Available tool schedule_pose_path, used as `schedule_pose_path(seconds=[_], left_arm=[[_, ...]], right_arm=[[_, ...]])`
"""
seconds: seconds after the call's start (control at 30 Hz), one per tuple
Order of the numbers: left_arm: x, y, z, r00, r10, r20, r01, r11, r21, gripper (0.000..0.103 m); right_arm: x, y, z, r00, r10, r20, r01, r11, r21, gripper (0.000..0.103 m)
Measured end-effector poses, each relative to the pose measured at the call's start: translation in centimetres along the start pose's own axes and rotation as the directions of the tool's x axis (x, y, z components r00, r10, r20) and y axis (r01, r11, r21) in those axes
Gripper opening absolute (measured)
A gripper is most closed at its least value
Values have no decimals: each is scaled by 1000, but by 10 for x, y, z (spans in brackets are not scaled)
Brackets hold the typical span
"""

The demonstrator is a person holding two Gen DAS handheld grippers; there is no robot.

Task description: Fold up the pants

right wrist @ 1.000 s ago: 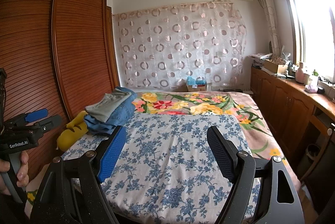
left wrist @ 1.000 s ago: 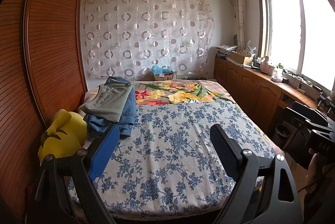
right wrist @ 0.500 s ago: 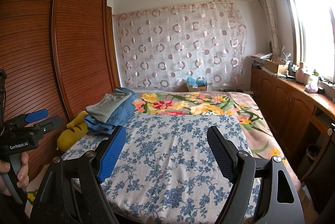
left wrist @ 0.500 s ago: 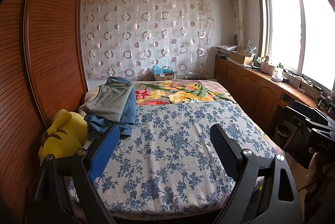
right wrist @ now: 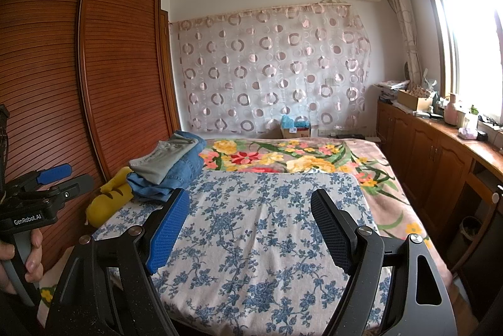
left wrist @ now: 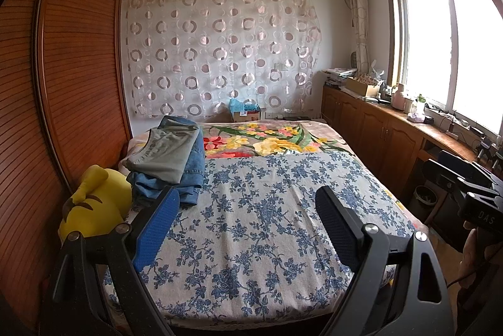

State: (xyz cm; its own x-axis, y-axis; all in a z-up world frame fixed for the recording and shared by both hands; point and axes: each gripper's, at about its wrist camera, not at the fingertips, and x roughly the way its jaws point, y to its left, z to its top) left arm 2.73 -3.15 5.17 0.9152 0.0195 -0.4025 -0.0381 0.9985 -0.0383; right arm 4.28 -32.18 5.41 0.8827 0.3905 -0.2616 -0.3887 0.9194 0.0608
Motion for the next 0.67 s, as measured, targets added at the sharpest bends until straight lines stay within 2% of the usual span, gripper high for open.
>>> schedule_pose_path(seconds=[0.67], left_arm=[[0, -1, 0, 1000, 1, 0, -1, 1000, 0, 89]], right_arm=[[-1, 1, -1, 1000, 1, 0, -1, 1000, 0, 81]])
